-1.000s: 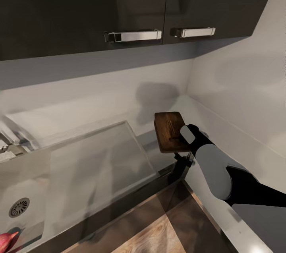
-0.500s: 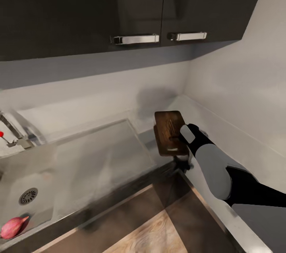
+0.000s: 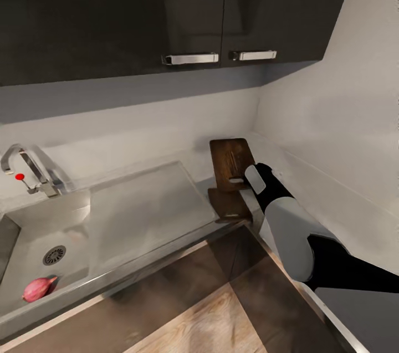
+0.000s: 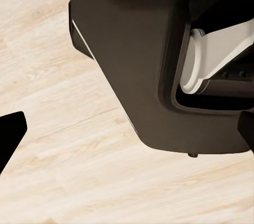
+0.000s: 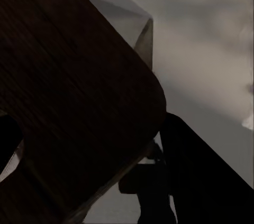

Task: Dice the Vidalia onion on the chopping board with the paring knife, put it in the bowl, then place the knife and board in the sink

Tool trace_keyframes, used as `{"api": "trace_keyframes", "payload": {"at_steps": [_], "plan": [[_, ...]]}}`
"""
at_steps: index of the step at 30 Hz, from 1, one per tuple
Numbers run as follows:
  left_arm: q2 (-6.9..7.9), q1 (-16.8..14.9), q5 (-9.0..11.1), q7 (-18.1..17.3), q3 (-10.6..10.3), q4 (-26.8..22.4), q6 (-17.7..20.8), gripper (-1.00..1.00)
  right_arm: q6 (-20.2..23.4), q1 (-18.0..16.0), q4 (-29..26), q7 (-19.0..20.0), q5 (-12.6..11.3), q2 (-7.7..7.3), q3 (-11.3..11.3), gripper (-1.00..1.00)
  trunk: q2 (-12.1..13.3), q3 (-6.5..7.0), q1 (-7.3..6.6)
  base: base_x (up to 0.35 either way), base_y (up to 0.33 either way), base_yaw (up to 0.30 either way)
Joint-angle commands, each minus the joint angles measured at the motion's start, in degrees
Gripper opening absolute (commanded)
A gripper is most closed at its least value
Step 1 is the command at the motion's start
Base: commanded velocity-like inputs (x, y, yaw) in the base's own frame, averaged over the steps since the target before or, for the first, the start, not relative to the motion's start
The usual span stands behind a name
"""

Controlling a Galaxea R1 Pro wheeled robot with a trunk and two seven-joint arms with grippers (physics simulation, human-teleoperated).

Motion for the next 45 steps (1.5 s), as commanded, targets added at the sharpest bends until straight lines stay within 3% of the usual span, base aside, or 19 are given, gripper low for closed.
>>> {"api": "trace_keyframes", "payload": {"at_steps": [1,8,17,32,45], "plan": [[-0.01,0.0,0.3,0.0,0.0,-0.1,-0.1,1.0,0.1,0.0,-0.4,-0.2,-0.3,0.02,0.0,-1.0,-0.1,-0.01,0.04,-0.01,0.0,0.0],[0.07,0.0,0.4,0.1,0.0,-0.2,-0.1,1.0,0.0,-0.1,-0.8,0.4,-0.2,0.02,0.8,-1.0,-0.1,0.64,0.04,-0.002,0.0,0.0],[0.02,-0.1,0.5,0.1,0.1,-0.2,-0.1,1.0,0.1,0.0,-1.3,0.5,-0.3,0.02,6.3,-1.0,-0.1,1.47,0.04,0.0,0.0,0.0],[0.02,-0.2,0.7,0.1,0.1,0.0,-0.1,1.0,0.1,-0.1,-0.5,0.6,-0.3,0.02,7.0,-1.0,-0.1,2.84,0.04,-0.018,0.099,0.088],[0.07,-0.2,0.7,0.1,0.1,0.0,-0.1,1.0,0.0,-0.1,-0.1,1.1,-0.3,0.02,7.0,-1.0,-0.1,4.0,0.04,-0.306,0.108,0.148]]}}
